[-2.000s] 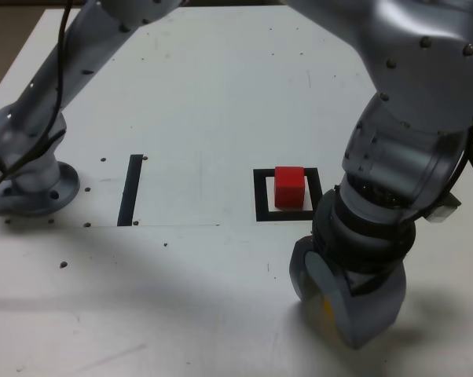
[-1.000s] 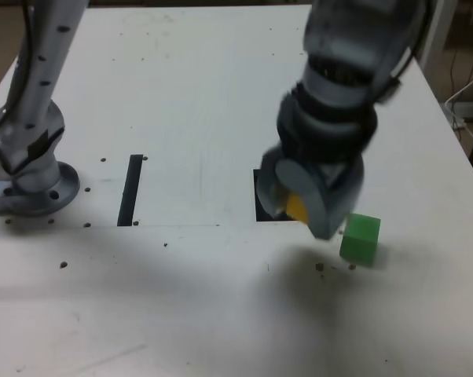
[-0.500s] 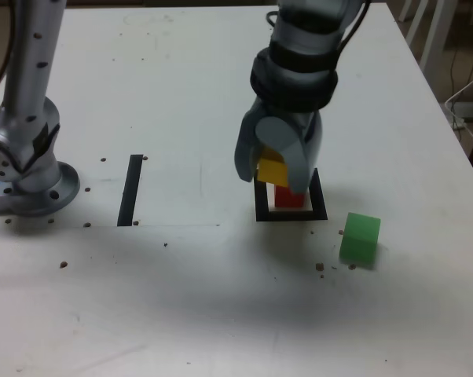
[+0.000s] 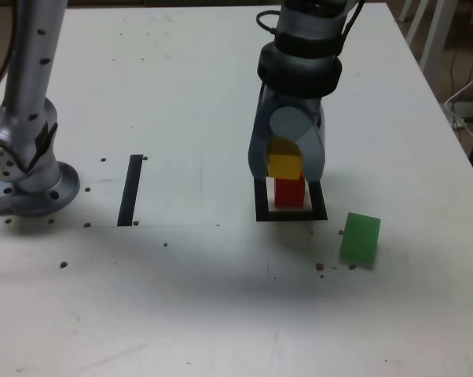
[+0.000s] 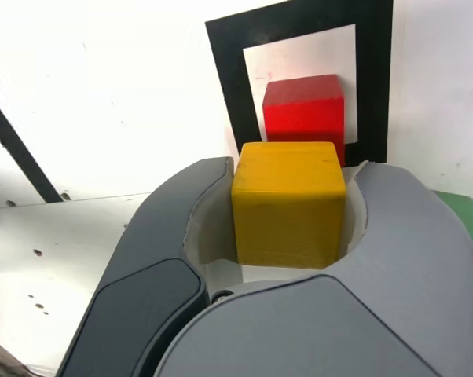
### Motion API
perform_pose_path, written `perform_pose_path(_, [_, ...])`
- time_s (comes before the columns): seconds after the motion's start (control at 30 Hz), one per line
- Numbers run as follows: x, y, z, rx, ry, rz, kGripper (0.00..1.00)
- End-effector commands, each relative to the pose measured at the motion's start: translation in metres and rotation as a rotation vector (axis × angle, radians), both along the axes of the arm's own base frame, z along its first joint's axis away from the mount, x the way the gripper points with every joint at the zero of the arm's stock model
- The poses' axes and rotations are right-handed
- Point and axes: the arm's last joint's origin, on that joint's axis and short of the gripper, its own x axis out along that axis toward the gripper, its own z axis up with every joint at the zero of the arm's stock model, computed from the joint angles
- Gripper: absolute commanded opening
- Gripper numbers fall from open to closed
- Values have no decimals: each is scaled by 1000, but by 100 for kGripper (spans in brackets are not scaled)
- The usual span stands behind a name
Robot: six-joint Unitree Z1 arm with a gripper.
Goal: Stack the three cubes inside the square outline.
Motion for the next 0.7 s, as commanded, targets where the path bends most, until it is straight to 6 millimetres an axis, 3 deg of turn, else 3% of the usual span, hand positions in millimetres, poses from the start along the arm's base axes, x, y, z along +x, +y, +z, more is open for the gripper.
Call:
perform_pose_path(0.0, [3, 4, -3, -3, 1, 18, 30])
perform_pose_path(0.67, [9, 13, -21, -17, 14, 52, 30])
